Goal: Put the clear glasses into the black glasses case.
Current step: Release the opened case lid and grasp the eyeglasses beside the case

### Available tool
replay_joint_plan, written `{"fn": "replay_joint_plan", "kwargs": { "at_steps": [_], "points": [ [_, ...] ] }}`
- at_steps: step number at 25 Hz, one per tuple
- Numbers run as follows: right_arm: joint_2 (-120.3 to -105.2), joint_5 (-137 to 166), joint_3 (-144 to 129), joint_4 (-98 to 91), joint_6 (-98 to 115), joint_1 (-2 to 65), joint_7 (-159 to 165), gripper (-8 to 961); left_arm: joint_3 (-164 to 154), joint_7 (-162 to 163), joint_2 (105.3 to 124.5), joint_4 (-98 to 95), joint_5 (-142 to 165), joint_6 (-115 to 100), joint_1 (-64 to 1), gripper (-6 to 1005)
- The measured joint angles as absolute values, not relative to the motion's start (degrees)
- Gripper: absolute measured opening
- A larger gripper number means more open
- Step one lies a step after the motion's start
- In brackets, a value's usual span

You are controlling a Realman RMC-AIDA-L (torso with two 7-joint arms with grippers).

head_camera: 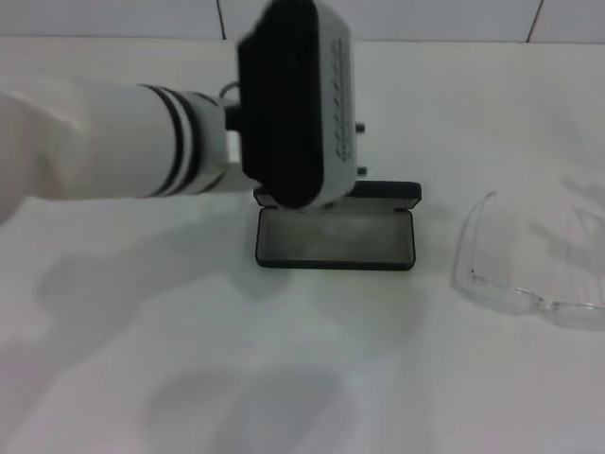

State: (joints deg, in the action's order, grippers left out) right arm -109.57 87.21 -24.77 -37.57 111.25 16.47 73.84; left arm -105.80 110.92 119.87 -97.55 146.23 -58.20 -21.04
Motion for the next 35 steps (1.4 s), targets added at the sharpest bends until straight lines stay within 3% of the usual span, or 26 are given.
{"fn": "replay_joint_plan", "kwargs": {
  "at_steps": [6,11,18,24,27,31,35],
  "points": [
    [-108.76,98.9,-29.9,-47.8,109.0,20.1,87.4,870,-100.3,110.4,119.78,-107.9,130.0,-58.6,-15.3,391],
    [-107.16,115.9,-40.9,-58.6,108.4,28.6,107.7,870,-91.9,106.6,119.65,-109.5,106.5,-59.9,-10.6,383],
    [-107.75,128.6,-52.1,-61.3,109.3,38.6,118.6,869,-80.5,104.9,119.73,-101.3,86.3,-69.7,-8.9,383],
    [-109.65,137.1,-59.7,-60.7,109.3,42.9,121.2,868,-78.2,101.2,119.79,-95.4,81.0,-73.4,-8.3,383],
    [-111.42,142.5,-61.9,-60.7,109.2,44.6,122.0,720,-77.6,99.7,119.8,-93.7,79.5,-74.5,-8.4,383],
    [-113.95,146.5,-63.8,-60.8,106.8,44.7,121.7,725,-77.2,98.8,119.78,-92.4,79.0,-74.6,-8.7,383],
    [-114.69,147.0,-66.1,-60.6,104.2,44.3,121.7,725,-77.1,97.9,119.69,-92.0,78.9,-74.8,-8.8,382]
  ]
}}
